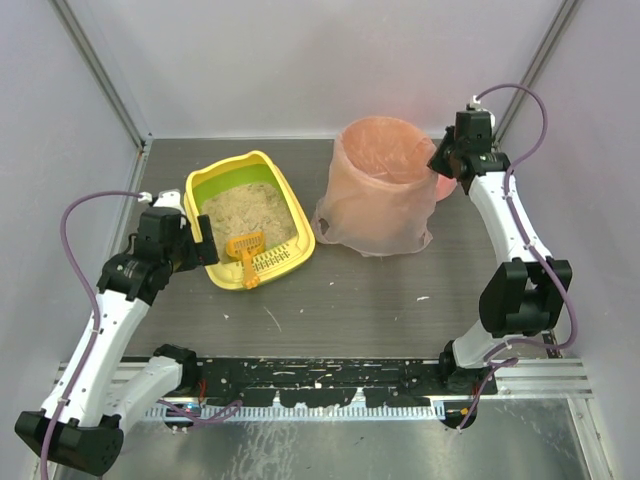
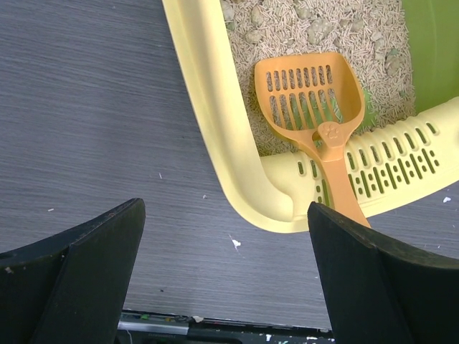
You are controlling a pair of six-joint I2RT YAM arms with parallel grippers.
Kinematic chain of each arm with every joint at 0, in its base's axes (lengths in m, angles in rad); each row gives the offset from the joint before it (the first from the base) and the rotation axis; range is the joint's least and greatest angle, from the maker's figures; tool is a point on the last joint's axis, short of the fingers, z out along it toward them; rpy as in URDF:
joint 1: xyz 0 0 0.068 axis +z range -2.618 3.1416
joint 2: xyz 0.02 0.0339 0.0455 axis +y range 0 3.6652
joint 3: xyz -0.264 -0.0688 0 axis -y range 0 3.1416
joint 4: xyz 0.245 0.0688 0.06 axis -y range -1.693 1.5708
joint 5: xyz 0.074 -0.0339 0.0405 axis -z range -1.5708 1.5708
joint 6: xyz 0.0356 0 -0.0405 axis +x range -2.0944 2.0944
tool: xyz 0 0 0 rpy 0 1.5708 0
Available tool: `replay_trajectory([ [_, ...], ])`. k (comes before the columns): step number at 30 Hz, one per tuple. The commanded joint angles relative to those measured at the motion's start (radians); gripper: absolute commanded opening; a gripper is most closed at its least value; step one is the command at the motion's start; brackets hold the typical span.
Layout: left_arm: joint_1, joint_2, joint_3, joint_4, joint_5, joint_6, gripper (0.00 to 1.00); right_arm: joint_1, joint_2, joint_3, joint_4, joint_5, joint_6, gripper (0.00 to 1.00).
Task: Clean the litter box
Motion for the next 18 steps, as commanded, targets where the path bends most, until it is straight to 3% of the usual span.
replay_trajectory([
  [1,0.008,0.003,0.004,0.035,0.022,0.009,0.98,-0.001,0.019,0.077,0.134,0.069,0.011,0.11],
  [6,0.008,0.004,0.003,0.035,0.022,0.011,0.98,0.000,0.031,0.072,0.192,0.068,-0.020,0.11],
  [12,0.008,0.011,0.003,0.034,0.021,0.012,0.98,0.011,-0.033,-0.018,0.284,-0.053,-0.040,0.15],
  [18,0.007,0.022,0.004,0.033,0.023,0.012,0.98,0.021,-0.070,-0.019,0.277,-0.053,-0.048,0.41],
])
